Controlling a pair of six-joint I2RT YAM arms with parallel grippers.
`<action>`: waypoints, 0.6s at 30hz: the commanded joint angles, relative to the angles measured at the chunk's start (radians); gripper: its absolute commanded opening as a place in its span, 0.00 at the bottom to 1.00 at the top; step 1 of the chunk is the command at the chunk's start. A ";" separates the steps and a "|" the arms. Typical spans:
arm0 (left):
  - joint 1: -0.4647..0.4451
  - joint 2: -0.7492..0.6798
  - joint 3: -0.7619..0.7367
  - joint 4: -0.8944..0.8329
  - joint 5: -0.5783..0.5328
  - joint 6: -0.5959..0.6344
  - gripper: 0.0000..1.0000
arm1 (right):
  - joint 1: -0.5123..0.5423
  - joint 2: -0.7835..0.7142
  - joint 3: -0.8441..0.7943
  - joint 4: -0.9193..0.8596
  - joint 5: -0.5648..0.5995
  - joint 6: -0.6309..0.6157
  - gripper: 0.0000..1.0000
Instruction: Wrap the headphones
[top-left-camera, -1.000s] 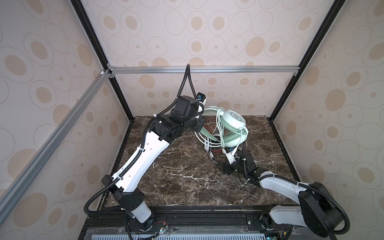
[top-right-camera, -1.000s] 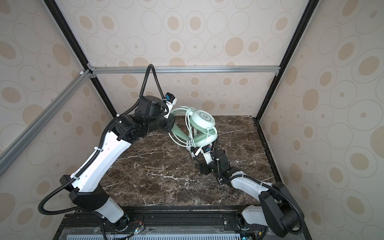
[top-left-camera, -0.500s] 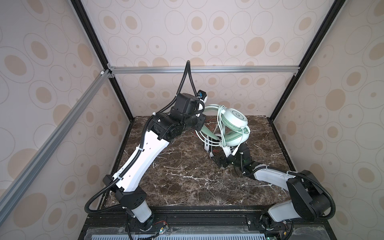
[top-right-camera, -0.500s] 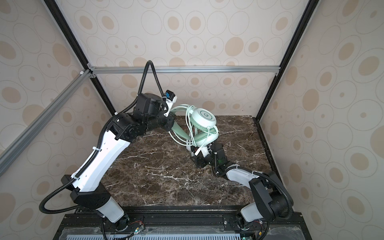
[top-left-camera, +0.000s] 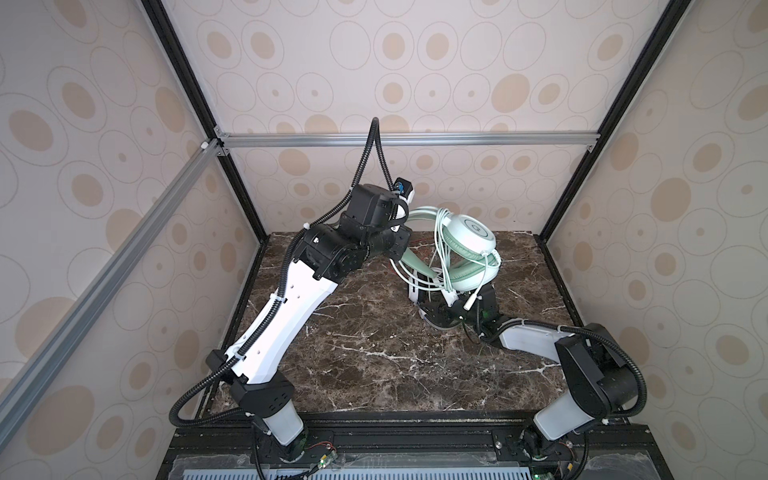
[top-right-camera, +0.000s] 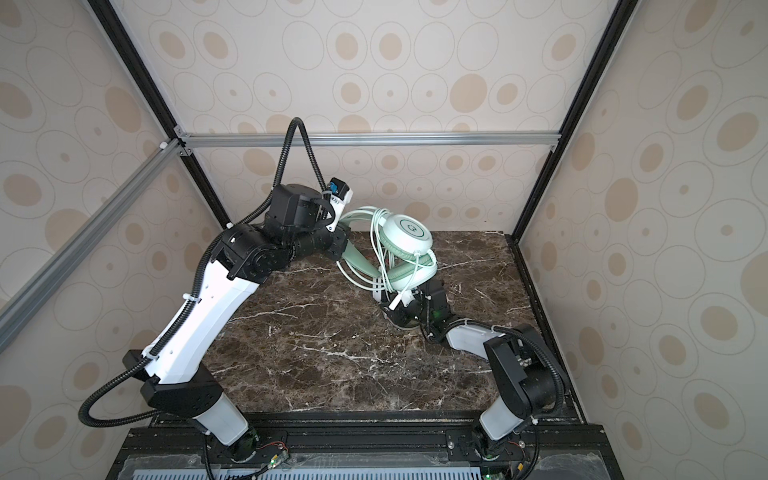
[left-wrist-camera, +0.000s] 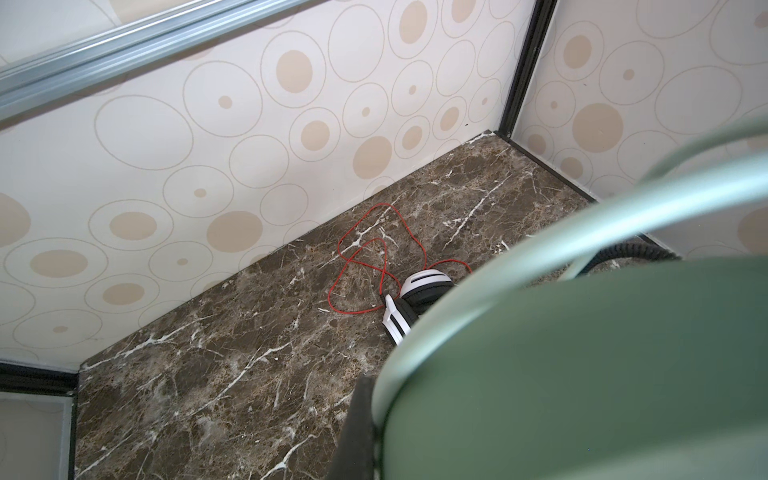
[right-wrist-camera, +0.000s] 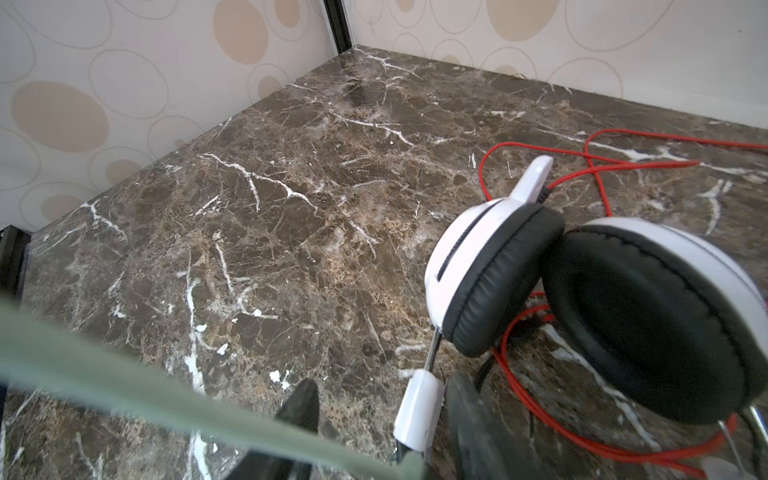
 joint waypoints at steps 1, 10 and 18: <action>-0.004 -0.006 0.053 0.056 0.001 -0.014 0.00 | -0.004 -0.012 -0.034 0.060 -0.036 -0.011 0.54; -0.004 -0.006 0.058 0.058 0.006 -0.017 0.00 | -0.004 -0.006 -0.077 0.093 -0.044 0.002 0.53; -0.006 -0.012 0.058 0.053 -0.003 -0.016 0.00 | -0.004 0.035 -0.078 0.121 -0.041 0.011 0.52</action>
